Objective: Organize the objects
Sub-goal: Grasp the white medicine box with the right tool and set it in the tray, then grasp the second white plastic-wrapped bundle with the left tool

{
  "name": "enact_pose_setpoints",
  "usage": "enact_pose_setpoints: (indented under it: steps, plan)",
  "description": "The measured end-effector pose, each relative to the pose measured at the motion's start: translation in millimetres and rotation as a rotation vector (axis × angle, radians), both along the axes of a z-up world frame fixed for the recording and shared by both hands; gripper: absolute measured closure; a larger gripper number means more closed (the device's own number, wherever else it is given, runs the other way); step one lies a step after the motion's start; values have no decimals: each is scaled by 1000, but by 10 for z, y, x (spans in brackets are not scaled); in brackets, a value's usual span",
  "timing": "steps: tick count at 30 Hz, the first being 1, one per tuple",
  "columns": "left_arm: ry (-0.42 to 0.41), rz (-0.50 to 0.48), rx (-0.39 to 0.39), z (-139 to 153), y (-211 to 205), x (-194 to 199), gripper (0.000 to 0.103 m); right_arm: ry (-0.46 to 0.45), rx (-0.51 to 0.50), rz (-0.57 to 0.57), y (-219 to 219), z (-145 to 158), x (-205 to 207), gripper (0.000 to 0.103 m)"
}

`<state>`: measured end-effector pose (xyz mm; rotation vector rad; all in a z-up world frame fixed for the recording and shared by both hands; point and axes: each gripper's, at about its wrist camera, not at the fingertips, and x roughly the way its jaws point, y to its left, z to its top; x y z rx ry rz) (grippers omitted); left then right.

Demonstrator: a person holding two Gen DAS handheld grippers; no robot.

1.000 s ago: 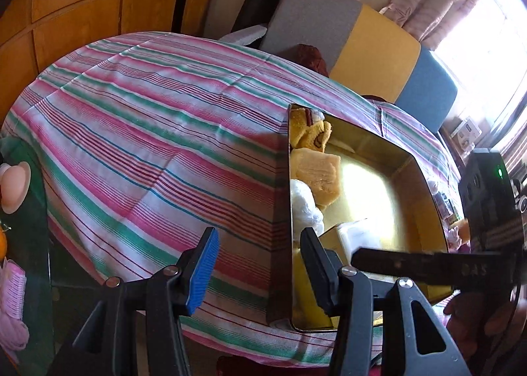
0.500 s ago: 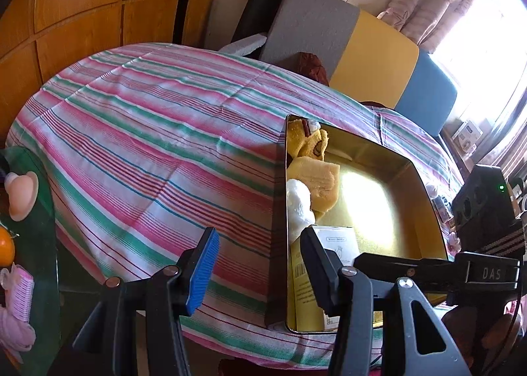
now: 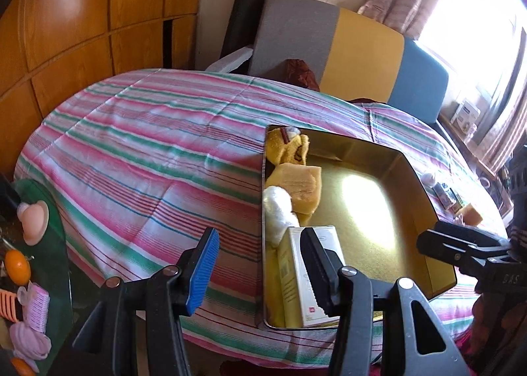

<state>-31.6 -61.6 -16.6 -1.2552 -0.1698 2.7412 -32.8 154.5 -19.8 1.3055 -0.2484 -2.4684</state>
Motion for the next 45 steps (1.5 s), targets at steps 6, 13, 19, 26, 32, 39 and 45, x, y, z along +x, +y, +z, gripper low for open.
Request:
enact_pose_setpoints:
  steps: [6,13,19,26,32,39,45]
  plan:
    - [16,-52,-32,79,218,25,51,55,83,-36,282,67,74,0]
    - [27,-122,-70,163,529,25,51,93,123,-118,782,165,107,0]
    - [19,-196,-97,196,856,-30,51,158,225,-219,1354,350,115,0]
    - [-34,-294,-69,211,1303,-183,51,243,336,-495,2391,486,134,0]
    - [-30,-406,-84,321,1924,-377,51,207,280,-725,3238,219,225,0]
    - [-52,-526,-81,304,2796,-847,53,144,113,-797,3549,163,295,0]
    - [-67,-593,-106,147,3497,-1307,56,124,41,-785,3577,123,290,0]
